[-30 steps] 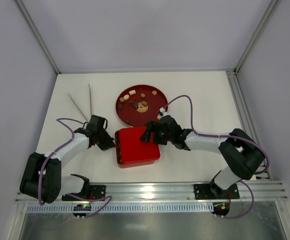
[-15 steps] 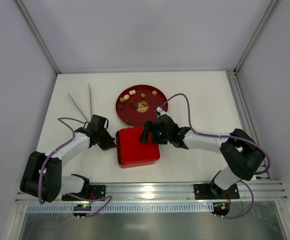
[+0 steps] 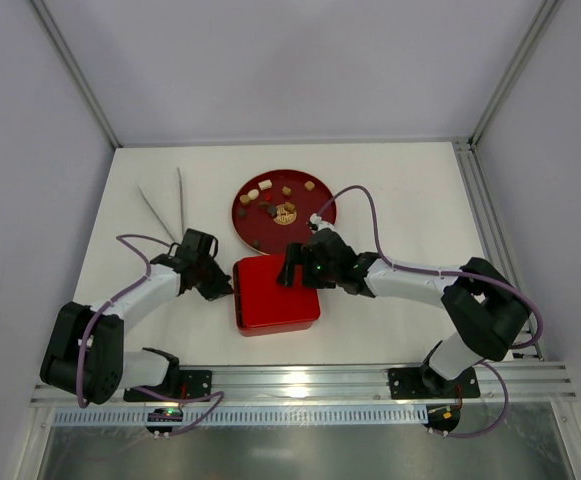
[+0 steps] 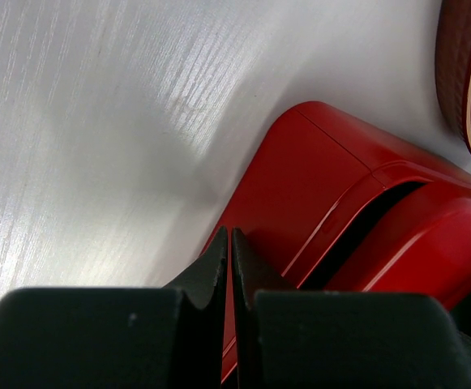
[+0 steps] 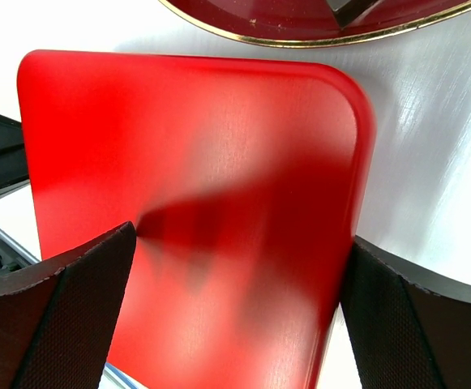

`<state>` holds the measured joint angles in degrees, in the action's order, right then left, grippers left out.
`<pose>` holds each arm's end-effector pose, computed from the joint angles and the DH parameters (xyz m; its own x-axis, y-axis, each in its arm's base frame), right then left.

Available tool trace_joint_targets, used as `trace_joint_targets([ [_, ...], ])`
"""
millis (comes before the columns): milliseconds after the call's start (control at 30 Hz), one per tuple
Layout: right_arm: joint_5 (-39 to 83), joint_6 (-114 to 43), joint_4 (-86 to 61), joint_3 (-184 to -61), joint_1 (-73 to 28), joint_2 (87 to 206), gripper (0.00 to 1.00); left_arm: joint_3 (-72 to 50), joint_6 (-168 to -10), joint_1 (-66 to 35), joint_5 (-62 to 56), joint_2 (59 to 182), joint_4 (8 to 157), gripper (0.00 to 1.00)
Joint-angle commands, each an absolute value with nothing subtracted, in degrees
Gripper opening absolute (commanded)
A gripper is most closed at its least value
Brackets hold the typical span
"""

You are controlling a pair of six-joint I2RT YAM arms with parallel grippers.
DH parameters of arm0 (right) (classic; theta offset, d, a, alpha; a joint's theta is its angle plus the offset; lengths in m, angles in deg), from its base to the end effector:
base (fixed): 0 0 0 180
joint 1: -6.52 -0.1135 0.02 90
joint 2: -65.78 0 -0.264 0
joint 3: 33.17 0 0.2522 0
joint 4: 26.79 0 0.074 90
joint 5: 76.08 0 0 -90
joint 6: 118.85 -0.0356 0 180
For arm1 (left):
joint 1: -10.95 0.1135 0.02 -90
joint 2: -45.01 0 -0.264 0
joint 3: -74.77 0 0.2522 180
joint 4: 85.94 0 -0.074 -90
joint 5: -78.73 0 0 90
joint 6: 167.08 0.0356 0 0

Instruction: Pack the chocolate

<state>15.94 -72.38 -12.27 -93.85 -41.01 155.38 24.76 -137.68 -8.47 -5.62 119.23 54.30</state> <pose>0.2141 0.2358 0.1802 -0.8562 0.0840 -0.5097 -0.2272 0.8249 0.5177 0.2122 -0.0785 0.1658 -0.7398 -0.6585 -0.1384 -0.5559 0.7140 -0.4258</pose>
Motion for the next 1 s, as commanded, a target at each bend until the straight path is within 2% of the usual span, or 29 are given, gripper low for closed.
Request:
trace_joint_targets([
  [0,16.55,-72.36,-13.38,-96.85,-42.26,153.67,1.00,22.52,-137.90,-9.09,-2.57,119.10,57.10,0.00],
  [967,14.18,-72.53,-3.01,-104.33,-43.14,158.41,1.00,22.43,-138.52,-9.79,-2.92,119.01,56.92,0.00],
])
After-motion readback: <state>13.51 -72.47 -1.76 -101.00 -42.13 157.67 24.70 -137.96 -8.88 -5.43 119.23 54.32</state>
